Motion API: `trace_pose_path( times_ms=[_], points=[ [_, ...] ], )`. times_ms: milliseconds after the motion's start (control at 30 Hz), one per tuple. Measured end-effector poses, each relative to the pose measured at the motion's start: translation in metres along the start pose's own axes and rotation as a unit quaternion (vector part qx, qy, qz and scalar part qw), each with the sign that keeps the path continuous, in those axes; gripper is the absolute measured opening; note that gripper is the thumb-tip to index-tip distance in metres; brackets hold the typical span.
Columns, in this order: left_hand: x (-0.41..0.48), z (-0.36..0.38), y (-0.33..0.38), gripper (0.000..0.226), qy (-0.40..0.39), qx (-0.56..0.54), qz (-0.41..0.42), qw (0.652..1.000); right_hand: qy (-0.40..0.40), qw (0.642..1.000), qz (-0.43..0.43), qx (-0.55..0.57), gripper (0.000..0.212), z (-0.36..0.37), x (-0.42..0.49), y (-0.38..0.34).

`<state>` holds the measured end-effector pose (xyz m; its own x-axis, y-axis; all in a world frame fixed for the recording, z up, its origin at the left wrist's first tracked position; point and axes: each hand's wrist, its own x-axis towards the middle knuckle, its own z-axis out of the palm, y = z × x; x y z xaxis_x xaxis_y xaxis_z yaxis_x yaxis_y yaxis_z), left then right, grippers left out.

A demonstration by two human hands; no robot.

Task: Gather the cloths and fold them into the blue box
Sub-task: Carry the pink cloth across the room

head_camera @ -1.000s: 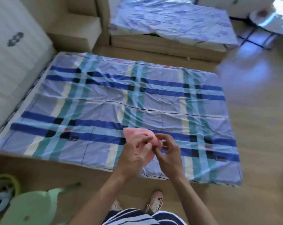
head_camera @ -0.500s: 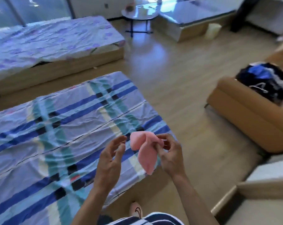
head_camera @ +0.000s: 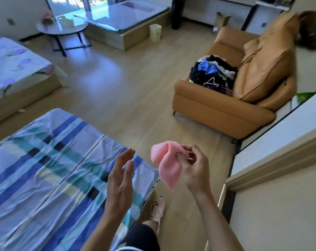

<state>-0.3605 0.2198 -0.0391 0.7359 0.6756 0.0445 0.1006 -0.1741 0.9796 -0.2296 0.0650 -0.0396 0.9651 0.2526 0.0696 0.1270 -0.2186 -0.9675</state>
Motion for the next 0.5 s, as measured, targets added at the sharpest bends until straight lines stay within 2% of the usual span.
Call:
trace_pose_path(
  times_ms=[100, 267, 500],
  points=[
    [0.05, 0.038, -0.003, 0.05, -0.009, -0.023, 0.011, 1.0, 0.014, 1.0, -0.002, -0.009, 0.01, -0.01, 0.051, 0.006],
    [0.142, 0.094, 0.001, 0.055, -0.001, -0.066, -0.001, 0.998, -0.012, 0.999, 0.014, -0.042, 0.013, -0.019, 0.144, 0.015],
    [0.252, 0.146, 0.022, 0.052, -0.003, -0.039, 0.006, 0.999, -0.003, 1.0, 0.002, -0.016, 0.016, -0.018, 0.272, 0.006]
  ],
)
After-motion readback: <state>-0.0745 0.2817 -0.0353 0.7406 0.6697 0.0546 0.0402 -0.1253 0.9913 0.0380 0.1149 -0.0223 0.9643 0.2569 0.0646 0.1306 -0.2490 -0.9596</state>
